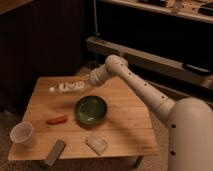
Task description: Place the bottle in the ceramic bowl
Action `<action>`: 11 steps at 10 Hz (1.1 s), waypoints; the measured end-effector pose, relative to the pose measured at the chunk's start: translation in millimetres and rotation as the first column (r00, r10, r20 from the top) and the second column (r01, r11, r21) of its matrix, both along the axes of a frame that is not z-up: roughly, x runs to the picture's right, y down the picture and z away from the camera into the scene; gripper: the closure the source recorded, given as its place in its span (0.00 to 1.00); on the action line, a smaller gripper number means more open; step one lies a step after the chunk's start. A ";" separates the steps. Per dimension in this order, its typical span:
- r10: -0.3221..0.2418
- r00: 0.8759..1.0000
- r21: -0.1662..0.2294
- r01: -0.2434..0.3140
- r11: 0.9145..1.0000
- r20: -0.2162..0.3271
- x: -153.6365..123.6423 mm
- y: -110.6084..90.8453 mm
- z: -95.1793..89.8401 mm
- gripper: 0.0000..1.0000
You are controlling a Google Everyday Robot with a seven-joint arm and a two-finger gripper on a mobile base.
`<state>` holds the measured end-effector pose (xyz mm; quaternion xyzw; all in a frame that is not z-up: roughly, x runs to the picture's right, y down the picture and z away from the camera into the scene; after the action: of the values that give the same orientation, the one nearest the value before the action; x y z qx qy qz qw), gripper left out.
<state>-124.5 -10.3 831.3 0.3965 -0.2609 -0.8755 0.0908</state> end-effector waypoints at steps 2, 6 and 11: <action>0.007 1.000 0.001 -0.007 1.000 0.006 1.4 11.9 2.8 0.95; 0.029 1.000 0.009 -0.029 1.000 0.010 21.4 19.0 -10.4 0.95; 0.045 0.999 0.010 -0.045 0.999 0.013 32.2 26.6 -23.7 0.95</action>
<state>-92.3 16.3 807.6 0.4084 -0.2480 -0.8720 0.1069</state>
